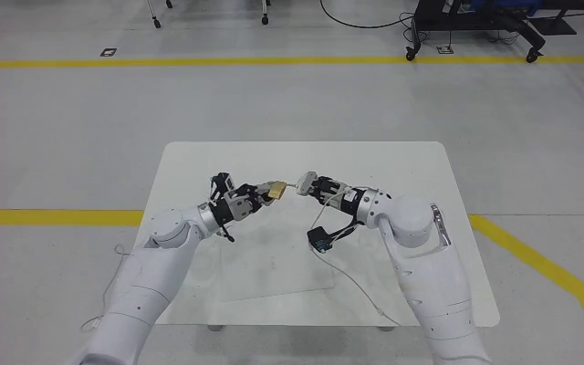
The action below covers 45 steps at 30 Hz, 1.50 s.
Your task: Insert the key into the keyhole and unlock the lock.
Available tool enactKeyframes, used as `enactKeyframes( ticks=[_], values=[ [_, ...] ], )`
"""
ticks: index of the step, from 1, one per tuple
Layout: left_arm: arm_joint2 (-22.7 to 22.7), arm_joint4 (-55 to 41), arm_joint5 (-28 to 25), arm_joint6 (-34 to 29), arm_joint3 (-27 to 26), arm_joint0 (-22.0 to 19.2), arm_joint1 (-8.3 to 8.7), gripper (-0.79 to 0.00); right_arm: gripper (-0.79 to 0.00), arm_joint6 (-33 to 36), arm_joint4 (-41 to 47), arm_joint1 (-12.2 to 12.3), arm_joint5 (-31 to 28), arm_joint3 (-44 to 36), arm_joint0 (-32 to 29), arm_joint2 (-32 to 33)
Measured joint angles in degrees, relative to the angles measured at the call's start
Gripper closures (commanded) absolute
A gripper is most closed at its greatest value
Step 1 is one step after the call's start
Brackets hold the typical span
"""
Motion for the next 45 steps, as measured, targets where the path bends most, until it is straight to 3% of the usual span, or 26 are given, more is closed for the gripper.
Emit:
enactKeyframes(
  ticks=[45],
  values=[
    [-0.37, 0.95, -2.13, 0.94, -0.94, 0.59, 0.1, 0.0, 0.0, 0.61, 1.72, 0.15, -2.19, 1.81, 1.1, -2.53]
  ],
)
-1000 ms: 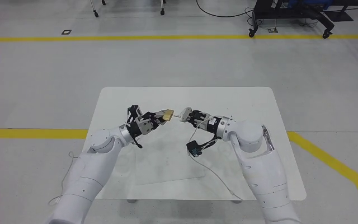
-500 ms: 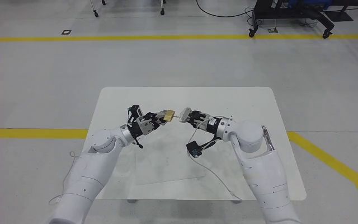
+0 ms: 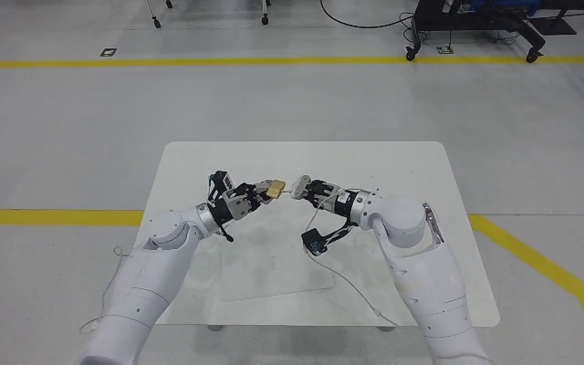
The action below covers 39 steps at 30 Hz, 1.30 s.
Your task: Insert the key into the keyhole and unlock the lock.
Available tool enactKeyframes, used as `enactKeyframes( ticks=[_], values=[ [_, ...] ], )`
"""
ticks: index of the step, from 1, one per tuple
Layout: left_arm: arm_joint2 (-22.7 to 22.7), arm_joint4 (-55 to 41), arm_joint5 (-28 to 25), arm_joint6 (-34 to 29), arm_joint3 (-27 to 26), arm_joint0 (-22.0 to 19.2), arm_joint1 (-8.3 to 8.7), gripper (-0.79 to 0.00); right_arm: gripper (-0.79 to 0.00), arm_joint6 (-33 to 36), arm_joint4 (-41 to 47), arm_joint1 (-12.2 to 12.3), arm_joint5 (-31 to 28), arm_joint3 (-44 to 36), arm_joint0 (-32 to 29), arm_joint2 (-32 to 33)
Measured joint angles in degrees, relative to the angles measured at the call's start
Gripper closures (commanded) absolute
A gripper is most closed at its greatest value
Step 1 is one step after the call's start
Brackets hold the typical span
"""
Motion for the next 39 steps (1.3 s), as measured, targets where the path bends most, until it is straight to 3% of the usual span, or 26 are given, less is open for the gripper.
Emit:
enactKeyframes(
  ticks=[11, 19, 39],
  values=[
    [-0.11, 2.08, -1.26, 2.68, -1.33, 0.67, 0.12, 0.0, 0.0, 3.75, -1.67, -0.21, -1.12, -1.01, -0.48, -1.26],
    [-0.64, 0.3, 1.38, 3.21, -2.07, 1.24, 0.14, 0.0, 0.0, 5.85, -2.52, -0.46, -1.71, -1.78, -0.83, -2.41],
    [-0.97, 1.21, 2.5, 3.88, -4.45, 2.38, 0.41, 0.0, 0.0, 6.38, -2.04, -0.92, -1.91, -1.41, -0.34, -3.44]
  ],
)
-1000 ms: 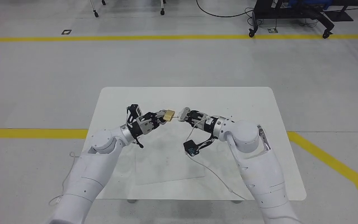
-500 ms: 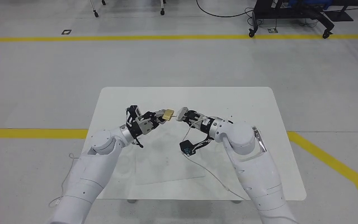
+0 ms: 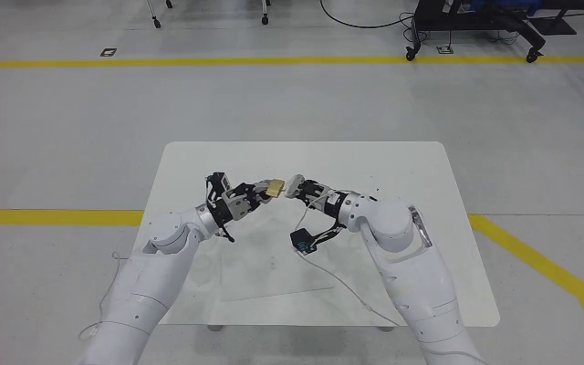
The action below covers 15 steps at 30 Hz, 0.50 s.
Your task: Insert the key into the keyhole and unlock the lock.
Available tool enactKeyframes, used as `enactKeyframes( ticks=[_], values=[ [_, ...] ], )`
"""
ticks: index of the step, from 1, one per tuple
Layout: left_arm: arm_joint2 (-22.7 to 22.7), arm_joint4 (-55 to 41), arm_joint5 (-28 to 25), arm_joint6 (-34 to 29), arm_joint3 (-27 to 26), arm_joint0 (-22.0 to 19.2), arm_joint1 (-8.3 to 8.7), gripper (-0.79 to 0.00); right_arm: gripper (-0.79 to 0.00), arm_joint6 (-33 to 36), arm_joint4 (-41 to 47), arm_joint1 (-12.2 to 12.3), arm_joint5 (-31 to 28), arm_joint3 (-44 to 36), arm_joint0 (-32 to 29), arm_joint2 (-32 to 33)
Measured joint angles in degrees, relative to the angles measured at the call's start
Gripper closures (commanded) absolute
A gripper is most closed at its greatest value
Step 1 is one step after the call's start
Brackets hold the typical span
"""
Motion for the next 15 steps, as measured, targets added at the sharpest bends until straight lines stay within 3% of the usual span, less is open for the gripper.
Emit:
enactKeyframes(
  ticks=[15],
  values=[
    [-0.02, -2.05, 2.98, 1.15, -0.61, 0.31, -0.14, 0.0, 0.0, 1.15, 0.7, -0.34, -0.13, 0.22, 0.03, -0.17]
  ],
)
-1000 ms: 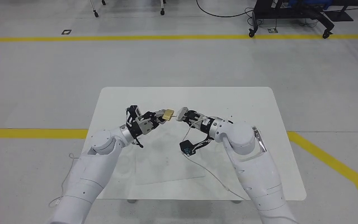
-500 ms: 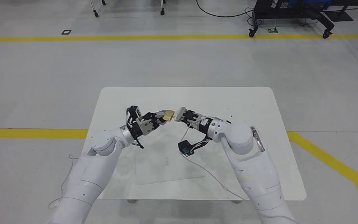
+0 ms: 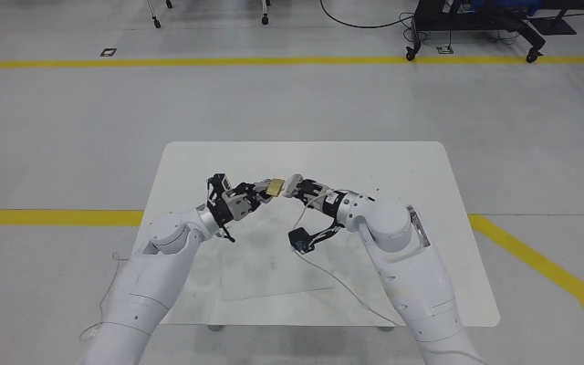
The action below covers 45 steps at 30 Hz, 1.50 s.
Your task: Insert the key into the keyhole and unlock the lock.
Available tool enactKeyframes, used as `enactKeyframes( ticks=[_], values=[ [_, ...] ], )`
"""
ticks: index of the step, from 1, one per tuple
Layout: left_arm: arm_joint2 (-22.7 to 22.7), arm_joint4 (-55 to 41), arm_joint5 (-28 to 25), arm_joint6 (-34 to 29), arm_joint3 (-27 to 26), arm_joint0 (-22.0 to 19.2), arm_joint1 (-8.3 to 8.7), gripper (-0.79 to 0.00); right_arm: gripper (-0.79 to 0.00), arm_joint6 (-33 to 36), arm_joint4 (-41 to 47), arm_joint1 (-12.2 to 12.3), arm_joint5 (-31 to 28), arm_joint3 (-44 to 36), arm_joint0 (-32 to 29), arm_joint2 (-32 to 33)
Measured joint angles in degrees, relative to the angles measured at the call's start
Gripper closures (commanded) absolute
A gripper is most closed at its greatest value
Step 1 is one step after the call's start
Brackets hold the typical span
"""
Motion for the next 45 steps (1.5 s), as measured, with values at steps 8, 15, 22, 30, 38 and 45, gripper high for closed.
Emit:
enactKeyframes(
  ticks=[8, 15, 22, 30, 38, 45],
  values=[
    [0.47, 1.35, 0.06, 1.44, -0.73, 0.08, -0.03, 0.0, 0.0, 1.41, -0.7, -0.17, -1.18, -0.74, -0.36, -0.25],
    [0.5, 1.73, -0.13, 1.75, -1.25, 0.3, -0.01, 0.0, 0.0, 1.79, -0.91, -0.32, -2.69, -0.75, -0.19, -0.28],
    [0.37, 1.71, -0.15, 1.83, -1.51, 0.5, 0.02, 0.0, 0.0, 1.85, -1.2, -0.5, -3.29, -0.63, 0.0, -0.61],
    [0.29, 1.34, 0.05, 1.5, -1.13, 0.44, 0.02, 0.0, -0.163, 1.96, -0.57, -0.66, -3.39, -0.33, 0.01, -0.29],
    [0.24, 1.26, -0.3, 1.33, -0.76, 0.38, 0.02, 0.0, -0.185, 1.72, -0.38, -0.76, -3.21, -0.13, 0.02, -0.05],
    [0.12, 1.26, -0.48, 1.18, -0.5, 0.31, 0.05, 0.0, -0.191, 1.35, -0.31, -0.79, -3.1, -0.18, -0.06, 0.3]
  ],
)
